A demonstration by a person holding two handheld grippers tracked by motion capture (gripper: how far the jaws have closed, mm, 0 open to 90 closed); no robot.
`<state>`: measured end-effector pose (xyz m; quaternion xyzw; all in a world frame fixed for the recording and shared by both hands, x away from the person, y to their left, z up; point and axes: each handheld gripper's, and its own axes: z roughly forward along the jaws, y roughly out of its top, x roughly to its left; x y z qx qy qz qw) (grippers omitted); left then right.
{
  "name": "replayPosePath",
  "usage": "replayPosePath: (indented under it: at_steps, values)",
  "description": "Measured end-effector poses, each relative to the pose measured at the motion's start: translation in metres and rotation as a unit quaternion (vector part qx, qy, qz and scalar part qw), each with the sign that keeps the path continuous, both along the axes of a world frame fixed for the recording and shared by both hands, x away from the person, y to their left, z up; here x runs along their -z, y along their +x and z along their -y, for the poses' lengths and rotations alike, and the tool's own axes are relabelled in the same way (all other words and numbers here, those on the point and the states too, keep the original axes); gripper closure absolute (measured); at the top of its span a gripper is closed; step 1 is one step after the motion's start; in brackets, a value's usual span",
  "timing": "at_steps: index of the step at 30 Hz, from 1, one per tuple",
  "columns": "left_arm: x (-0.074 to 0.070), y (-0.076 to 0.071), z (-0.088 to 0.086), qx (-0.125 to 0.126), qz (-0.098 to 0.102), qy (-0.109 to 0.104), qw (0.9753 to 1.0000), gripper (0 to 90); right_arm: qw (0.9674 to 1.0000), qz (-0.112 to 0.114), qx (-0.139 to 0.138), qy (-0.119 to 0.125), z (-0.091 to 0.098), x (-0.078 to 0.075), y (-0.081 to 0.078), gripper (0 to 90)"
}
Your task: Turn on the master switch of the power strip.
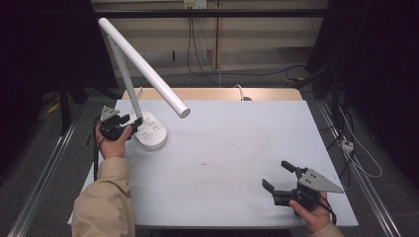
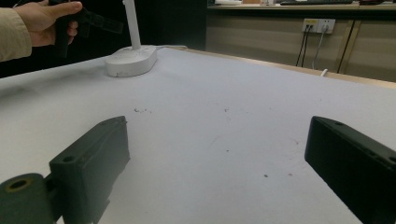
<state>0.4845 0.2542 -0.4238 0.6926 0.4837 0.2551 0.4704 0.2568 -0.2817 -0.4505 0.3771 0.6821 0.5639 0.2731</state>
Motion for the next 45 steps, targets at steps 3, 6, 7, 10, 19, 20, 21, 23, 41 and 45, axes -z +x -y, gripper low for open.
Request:
replayPosePath:
  at_steps: [3, 6, 7, 10, 19, 20, 21, 23, 41, 45]
  values:
    - [0.0, 0.001, -0.001, -0.001, 0.0, 0.005, 1.0, 50.2, 1.0, 0.001, 0.001, 0.001, 0.0, 0.0, 0.0, 6.0]
    - [0.0, 0.003, 0.0, 0.002, 0.005, -0.001, 1.0, 53.4, 1.0, 0.001, -0.001, 0.0, -0.001, 0.0, 0.0, 6.0]
    - [0.0, 0.003, 0.0, 0.004, 0.002, 0.002, 1.0, 53.8, 1.0, 0.0, -0.001, 0.001, -0.001, 0.0, 0.0, 6.0]
    - [0.001, 0.004, -0.001, 0.0, -0.001, 0.004, 1.0, 57.1, 1.0, 0.0, -0.001, 0.002, -0.001, 0.0, 0.0, 6.0]
    - [0.006, 0.007, -0.004, -0.008, -0.008, 0.012, 0.9999, 70.5, 1.0, 0.0, -0.002, 0.004, -0.001, 0.0, 0.0, 6.0]
    - [0.006, 0.007, -0.004, -0.006, -0.01, 0.013, 0.9998, 70.5, 1.0, 0.0, -0.002, 0.004, -0.001, 0.0, 0.0, 6.0]
    - [0.007, 0.008, -0.004, -0.007, -0.01, 0.016, 0.9998, 74.0, 1.0, 0.0, -0.003, 0.003, -0.001, 0.0, 0.0, 6.0]
    - [0.009, 0.008, -0.005, -0.008, -0.016, 0.019, 0.9997, 76.5, 1.0, 0.0, -0.003, 0.004, -0.001, 0.0, 0.0, 6.0]
    - [0.019, 0.016, -0.003, -0.022, -0.03, 0.02, 0.9991, 90.0, 1.0, 0.0, -0.004, 0.004, -0.001, 0.001, 0.001, 6.0]
    - [0.021, 0.017, -0.003, -0.021, -0.033, 0.025, 0.9989, 90.0, 1.0, 0.0, -0.005, 0.004, -0.001, 0.001, 0.0, 6.0]
